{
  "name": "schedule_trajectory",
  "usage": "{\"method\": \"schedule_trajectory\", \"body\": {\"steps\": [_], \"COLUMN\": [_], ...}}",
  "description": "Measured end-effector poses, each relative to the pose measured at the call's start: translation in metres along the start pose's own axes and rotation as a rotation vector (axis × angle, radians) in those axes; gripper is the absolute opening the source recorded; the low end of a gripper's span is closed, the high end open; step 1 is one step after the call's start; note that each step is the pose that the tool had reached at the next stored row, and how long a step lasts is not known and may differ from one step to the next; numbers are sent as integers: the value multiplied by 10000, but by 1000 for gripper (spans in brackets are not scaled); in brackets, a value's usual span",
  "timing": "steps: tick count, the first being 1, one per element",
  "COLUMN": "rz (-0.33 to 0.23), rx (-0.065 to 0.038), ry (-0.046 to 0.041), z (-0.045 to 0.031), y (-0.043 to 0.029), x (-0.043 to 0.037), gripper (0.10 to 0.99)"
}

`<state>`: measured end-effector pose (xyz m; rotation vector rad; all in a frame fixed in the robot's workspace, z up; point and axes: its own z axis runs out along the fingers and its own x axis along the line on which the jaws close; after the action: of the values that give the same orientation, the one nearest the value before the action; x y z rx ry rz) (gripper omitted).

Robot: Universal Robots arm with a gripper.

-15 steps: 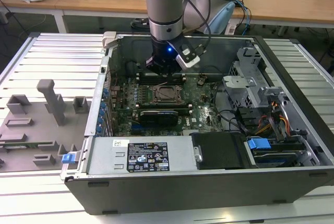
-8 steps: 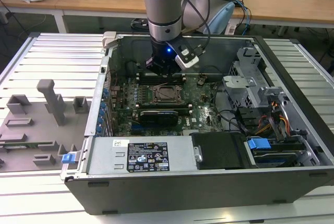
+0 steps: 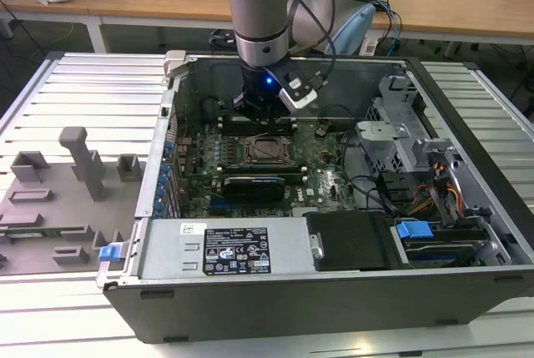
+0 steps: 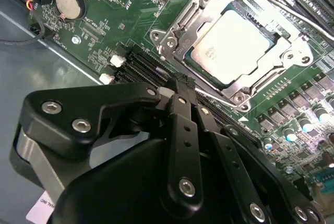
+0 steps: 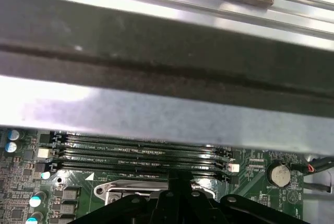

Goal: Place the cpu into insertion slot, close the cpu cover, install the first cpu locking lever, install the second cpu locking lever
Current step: 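Install the first cpu locking lever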

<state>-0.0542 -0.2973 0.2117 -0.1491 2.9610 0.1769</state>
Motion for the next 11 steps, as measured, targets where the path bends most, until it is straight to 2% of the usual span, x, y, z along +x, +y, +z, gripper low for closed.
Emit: {"method": "schedule_trajectory", "body": {"steps": [6,8,11], "rz": [566,1029,1194], "rx": [122,207,237], "ry": [-63,-113,-132], "z": [43,58,66], "y": [-3,-5,4], "x": [22,25,25], "gripper": [106,106,106]}}
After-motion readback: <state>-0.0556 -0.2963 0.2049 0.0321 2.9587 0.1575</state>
